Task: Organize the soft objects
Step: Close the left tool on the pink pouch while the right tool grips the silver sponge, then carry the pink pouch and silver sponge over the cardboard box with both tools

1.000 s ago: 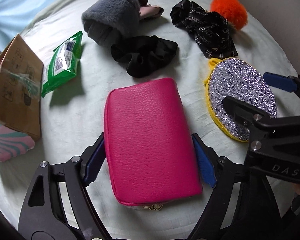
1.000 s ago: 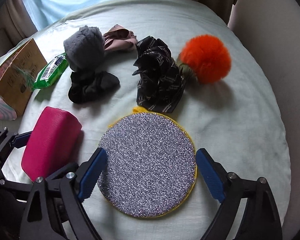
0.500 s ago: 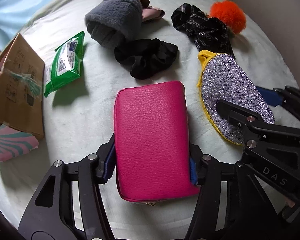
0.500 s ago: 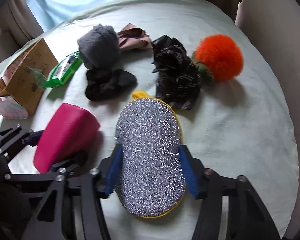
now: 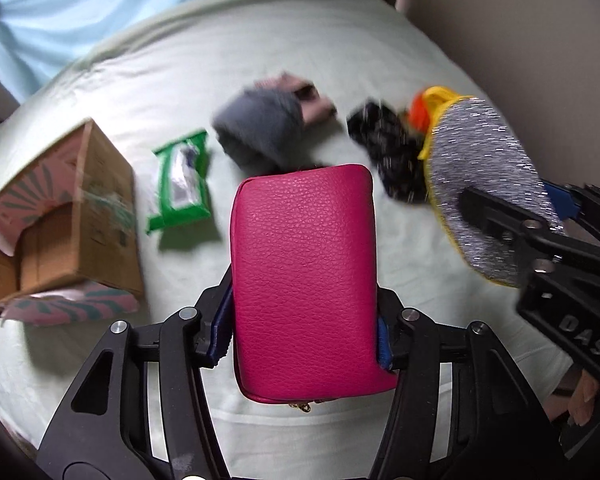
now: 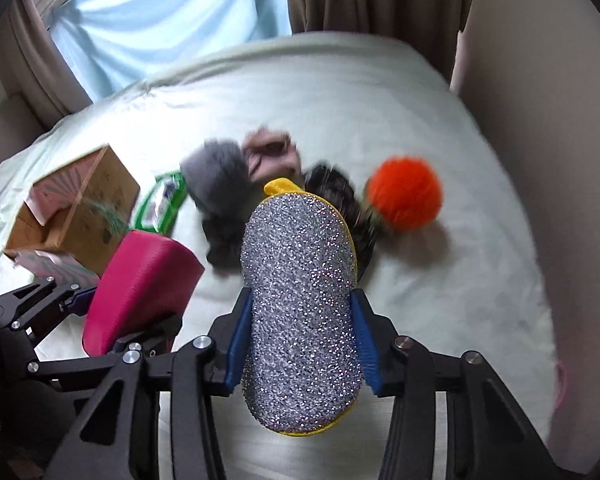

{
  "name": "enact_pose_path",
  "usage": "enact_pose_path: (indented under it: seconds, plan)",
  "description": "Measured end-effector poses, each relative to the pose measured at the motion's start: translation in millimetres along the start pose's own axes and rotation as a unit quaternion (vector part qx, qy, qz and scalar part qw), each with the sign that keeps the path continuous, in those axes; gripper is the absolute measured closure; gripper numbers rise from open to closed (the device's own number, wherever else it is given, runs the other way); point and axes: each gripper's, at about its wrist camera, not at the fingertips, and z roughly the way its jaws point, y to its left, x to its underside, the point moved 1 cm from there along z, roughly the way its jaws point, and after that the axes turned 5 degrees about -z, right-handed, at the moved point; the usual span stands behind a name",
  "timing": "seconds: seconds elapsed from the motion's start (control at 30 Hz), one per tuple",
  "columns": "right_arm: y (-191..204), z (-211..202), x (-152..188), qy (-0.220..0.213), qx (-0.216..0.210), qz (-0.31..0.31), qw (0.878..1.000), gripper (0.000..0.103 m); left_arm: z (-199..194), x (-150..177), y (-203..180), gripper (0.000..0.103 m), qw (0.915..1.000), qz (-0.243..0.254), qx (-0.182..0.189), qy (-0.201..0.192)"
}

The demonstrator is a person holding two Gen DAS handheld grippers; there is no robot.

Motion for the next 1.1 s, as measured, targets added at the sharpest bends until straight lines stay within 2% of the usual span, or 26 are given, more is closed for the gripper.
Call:
enact_pose_path:
  seconds: [0.2,0.4,0.53,0.7,0.87,1.1]
  plan:
    - [15,-67,-47,-0.038,0.012,-0.004,0.999,0.060,-73,-32,8,0.052,0.9980,-0.032,0.002,-0.054]
    - [50,-138,-94,-0.083,0.003,-0.011,0.997,0.060,-156,-67,45,0.052,0.9930,-0.054,-0.011,-0.104]
    - [82,-171,-120,-0.108,-0.003,-0.013,0.994,0.060,-206,-78,91,0.052,0.9886,-0.071,-0.018,-0.132]
    - [140,-191,-147,-0.114,-0.021,-0.020,0.993,0.060,-244,-84,154,0.052,0.9848,-0.089,-0.034,-0.145]
    - [204,-185,-165,-0.108,-0.050,-0.022,0.993,0.060,-251,-83,236,0.052,0.9832,-0.118,-0.052,-0.129]
    - [276,-144,-180,-0.075,-0.071,-0.017,0.995,0.060,-224,-70,330,0.052,0.9840,-0.134,-0.066,-0.097]
